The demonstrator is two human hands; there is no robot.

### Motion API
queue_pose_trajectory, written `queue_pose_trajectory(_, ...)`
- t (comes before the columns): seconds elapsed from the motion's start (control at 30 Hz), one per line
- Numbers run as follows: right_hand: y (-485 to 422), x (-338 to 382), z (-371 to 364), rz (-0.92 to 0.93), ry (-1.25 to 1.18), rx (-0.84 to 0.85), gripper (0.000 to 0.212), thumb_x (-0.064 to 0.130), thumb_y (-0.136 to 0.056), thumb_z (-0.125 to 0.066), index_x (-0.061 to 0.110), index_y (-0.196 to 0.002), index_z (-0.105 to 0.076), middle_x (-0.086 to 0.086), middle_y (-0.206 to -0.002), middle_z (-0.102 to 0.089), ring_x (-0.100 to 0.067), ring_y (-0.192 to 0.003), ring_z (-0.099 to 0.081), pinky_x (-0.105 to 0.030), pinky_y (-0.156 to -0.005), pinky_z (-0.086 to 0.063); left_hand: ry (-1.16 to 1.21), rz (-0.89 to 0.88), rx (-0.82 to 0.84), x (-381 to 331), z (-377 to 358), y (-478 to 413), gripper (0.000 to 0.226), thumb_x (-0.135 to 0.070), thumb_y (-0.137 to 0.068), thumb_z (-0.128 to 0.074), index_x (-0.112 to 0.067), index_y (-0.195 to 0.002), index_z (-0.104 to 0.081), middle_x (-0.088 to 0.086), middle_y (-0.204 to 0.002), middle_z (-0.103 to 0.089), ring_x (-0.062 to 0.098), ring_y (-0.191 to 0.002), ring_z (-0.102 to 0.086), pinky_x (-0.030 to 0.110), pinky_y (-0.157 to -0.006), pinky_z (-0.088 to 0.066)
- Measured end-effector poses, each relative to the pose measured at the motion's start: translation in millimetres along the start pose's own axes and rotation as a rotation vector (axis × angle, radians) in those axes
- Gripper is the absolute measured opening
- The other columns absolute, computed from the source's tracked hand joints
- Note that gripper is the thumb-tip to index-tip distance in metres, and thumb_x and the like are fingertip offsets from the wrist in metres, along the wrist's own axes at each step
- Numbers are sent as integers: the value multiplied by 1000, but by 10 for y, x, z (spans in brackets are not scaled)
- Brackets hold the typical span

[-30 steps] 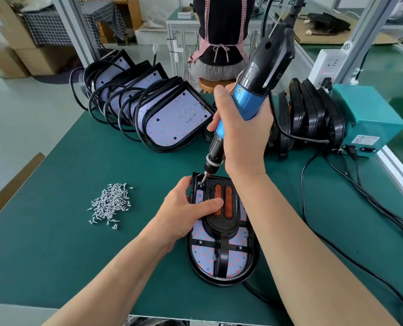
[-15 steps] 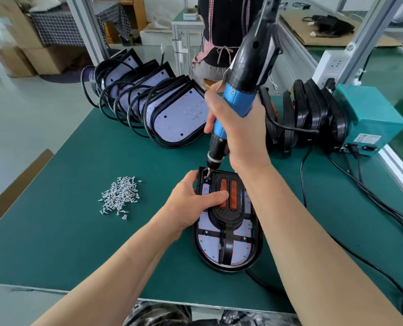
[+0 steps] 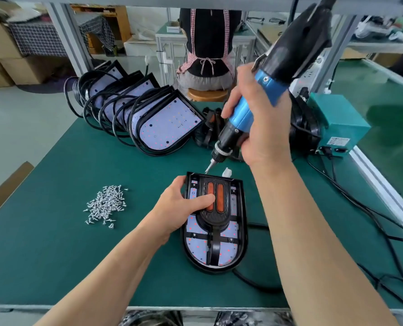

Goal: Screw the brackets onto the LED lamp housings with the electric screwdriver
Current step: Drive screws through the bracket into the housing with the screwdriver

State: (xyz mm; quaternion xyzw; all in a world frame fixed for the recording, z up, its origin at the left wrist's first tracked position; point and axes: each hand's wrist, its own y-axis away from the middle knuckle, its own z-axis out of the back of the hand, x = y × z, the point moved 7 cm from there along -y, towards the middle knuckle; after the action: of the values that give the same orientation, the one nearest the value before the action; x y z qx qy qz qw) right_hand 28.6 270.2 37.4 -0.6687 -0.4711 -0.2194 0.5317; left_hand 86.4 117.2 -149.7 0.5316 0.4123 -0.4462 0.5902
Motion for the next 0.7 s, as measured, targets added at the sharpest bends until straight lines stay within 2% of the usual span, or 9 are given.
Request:
queue_pose_trajectory(0.07,-122,223,152,37,65,-24,15,19,-95,-69,15,-87,-56,-3,-63,-57,-18,-51,-54,-26,-55,-48,13,3,2,24,-3,10,71,-44,-61,-89,-24,-121,-59,-6,-101,-78,15,-92,-75,34,-84,-59)
queue_pose_trajectory(0.17,-195,288,594,-12,231,-209,23,29,-89,-76,17,-89,-56,-5,-67,-57,-17,-50,-54,-23,-50,-48,22,0,-17,39,19,28,52,-32,-75,-87,-25,-119,-60,-6,-100,-78,15,-91,-76,32,-81,-58)
queue_pose_trajectory(0.23,-143,92,984,-163,346,-327,25,32,-90,-77,15,-92,-58,-6,-72,-54,-15,-50,-53,-24,-50,-49,28,-2,-30,40,31,26,50,-30,-77,-86,-26,-119,-60,-6,-102,-78,15,-92,-75,34,-84,-58)
queue_pose_trajectory(0.3,-23,-187,1344,-367,464,-373,38,38,-90,-76,9,-106,-59,-7,-82,-55,-13,-49,-56,-26,-52,-50,48,-9,-39,25,28,25,48,-29,-78,-86,-27,-119,-60,-8,-101,-78,14,-91,-75,28,-79,-59)
queue_pose_trajectory(0.37,166,-448,1624,-555,551,-384,52,44,-89,-75,7,-119,-53,-8,-98,-57,-11,-46,-62,-26,-53,-50,54,-24,-54,2,29,27,46,-28,-79,-85,-27,-118,-60,-11,-99,-77,10,-88,-75,18,-68,-57)
queue_pose_trajectory(0.43,362,-630,1784,-672,587,-399,55,47,-89,-74,12,-119,-45,-6,-109,-57,-9,-46,-65,-26,-54,-49,47,-28,-68,-16,32,29,46,-28,-78,-85,-27,-117,-60,-13,-97,-77,8,-87,-75,18,-69,-55)
queue_pose_trajectory(0.57,589,-773,1941,-746,676,-424,54,48,-89,-73,13,-115,-42,-3,-104,-57,-12,-50,-69,-33,-62,-49,35,-9,-85,-5,42,30,48,-30,-78,-86,-26,-118,-60,-11,-97,-78,11,-87,-76,27,-77,-56)
queue_pose_trajectory(0.63,623,-727,2012,-718,784,-452,50,46,-89,-72,11,-111,-45,-3,-98,-58,-19,-64,-70,-39,-69,-53,30,4,-90,8,43,39,50,-32,-77,-86,-25,-118,-60,-10,-98,-78,12,-88,-76,31,-80,-57)
queue_pose_trajectory(0.7,644,-642,2075,-685,924,-468,45,46,-85,-73,11,-99,-48,-3,-90,-56,-22,-73,-62,-39,-67,-48,18,12,-94,9,47,46,50,-35,-76,-86,-25,-117,-60,-12,-97,-78,9,-86,-76,28,-76,-55)
